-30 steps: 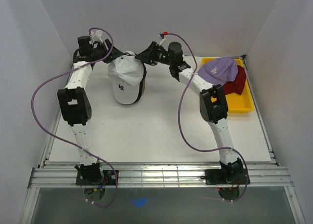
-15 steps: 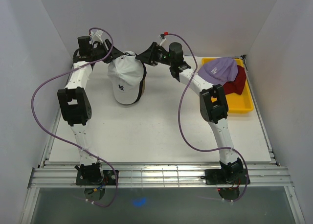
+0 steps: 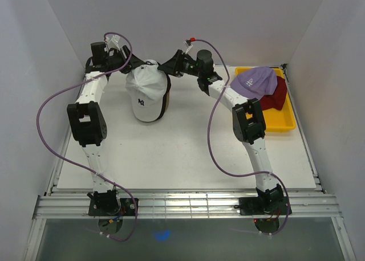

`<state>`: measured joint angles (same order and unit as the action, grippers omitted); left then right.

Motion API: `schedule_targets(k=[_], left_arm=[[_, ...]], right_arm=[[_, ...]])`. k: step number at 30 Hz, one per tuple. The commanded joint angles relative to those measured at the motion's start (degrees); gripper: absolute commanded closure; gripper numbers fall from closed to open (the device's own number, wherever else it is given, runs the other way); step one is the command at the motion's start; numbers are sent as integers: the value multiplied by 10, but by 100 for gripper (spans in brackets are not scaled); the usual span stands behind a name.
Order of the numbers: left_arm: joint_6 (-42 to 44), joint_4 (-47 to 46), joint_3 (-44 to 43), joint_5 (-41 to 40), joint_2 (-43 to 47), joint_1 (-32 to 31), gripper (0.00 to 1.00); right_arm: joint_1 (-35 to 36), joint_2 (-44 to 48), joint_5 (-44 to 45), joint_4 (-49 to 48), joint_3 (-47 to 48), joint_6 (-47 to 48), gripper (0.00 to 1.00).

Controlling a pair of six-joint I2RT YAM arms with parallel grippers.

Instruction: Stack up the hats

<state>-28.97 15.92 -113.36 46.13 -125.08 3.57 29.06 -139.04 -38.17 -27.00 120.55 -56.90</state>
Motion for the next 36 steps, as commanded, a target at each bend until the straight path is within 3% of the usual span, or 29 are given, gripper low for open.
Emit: schedule_targets(k=[1,5,6,8,18,36], left_arm=[[1,30,1,7,0,-12,40],[1,30,2,5,-1,-14,40],[1,30,2,5,0,-14,40],[1,30,2,5,0,-14,40],[1,28,4,4,0,-18,40],[2,18,36,-5,-2,-22,44]], right_arm=[[6,2,-12,-16,30,12,40],[6,-8,-8,1,41,16,43],[6,-9,-5,3,42,16,51],[6,-11,-4,4,45,16,51],[7,-16,6,25,50,29,73],[7,-41,132,158,48,15,92]])
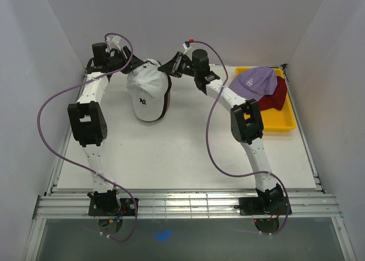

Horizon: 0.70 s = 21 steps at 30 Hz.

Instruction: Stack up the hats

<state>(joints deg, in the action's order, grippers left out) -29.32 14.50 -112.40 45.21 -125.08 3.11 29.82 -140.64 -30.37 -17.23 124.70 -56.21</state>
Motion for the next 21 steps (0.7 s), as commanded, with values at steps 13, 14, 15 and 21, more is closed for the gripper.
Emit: schedule_targets(k=[13,14,15,21], left_arm=[[-2,7,86,-30,18,-21,52],[-2,6,89,-37,19,-21,52],[-3,4,95,-40,22,-21,52],[-7,-6,116,-66,35,-21,52]], right_arm=[[-3,-34,58,74,-54,23,92],[-3,-33,58,70,-61,23,92],[-4,-32,57,69,-67,22,92],[-6,-31,61,77,-77,31,92]])
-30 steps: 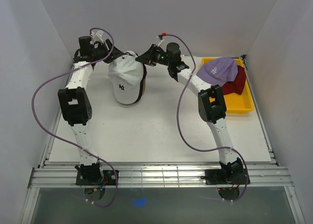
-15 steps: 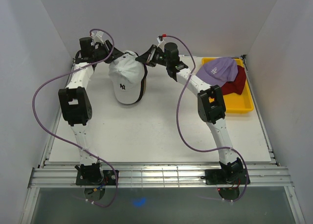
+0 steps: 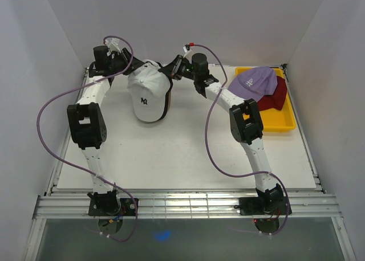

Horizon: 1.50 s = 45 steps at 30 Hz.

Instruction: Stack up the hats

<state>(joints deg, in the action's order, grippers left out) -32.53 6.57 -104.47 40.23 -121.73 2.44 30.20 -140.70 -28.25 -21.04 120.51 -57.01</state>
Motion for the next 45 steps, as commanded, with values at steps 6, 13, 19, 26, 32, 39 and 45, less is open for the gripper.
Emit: schedule_targets(k=[6,13,19,26,32,39,45], left_arm=[[26,64,57,-37,15,-15,49],[21,48,86,-53,31,-15,46],[16,35,113,-67,40,-15,42],[12,20,141,-95,48,-15,44],[9,7,163,-110,48,-15,68],[13,12,164,-134,41,-15,100],[14,32,165,-172,40,-15,100]], right_arm=[[-14,-31,42,121,-55,42,92],[-15,-39,44,146,-53,50,92],[-16,-47,57,189,-39,64,92],[-16,-52,54,192,-41,65,92],[-15,-54,51,191,-43,68,92],[-16,-64,55,209,-27,75,92],[-15,-68,62,238,-28,83,92]])
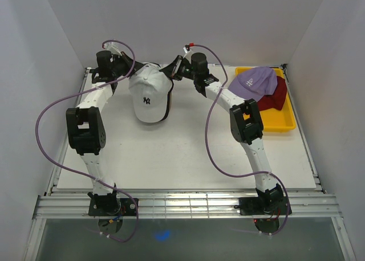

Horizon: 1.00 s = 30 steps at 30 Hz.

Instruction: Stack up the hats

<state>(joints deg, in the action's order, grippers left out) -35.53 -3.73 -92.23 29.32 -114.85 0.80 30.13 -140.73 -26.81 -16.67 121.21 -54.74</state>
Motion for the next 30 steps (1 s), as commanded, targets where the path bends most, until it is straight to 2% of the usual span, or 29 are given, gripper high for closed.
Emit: schedule_targets(k=[1,16,20,24,25,28,30], left_arm=[[45,137,43,-66,-32,2,100],[48,134,82,-95,-40,2,100],[54,121,95,-88,-35,2,98],[65,126,85,-90,-20,2,75],[70,127,82,-90,-11,3,64],[73,130,70,-85,1,3,49],[74,132,60,-80,16,3,45]], right_arm=[[-15,-68,47,194,-37,60,92],[-22,-76,48,207,-46,66,92],[-26,-74,37,185,-50,68,92],[-30,-63,26,156,-47,68,90],[-31,-58,23,151,-44,69,89],[-32,-53,9,132,-37,71,88],[-33,-52,-3,115,-30,71,87]])
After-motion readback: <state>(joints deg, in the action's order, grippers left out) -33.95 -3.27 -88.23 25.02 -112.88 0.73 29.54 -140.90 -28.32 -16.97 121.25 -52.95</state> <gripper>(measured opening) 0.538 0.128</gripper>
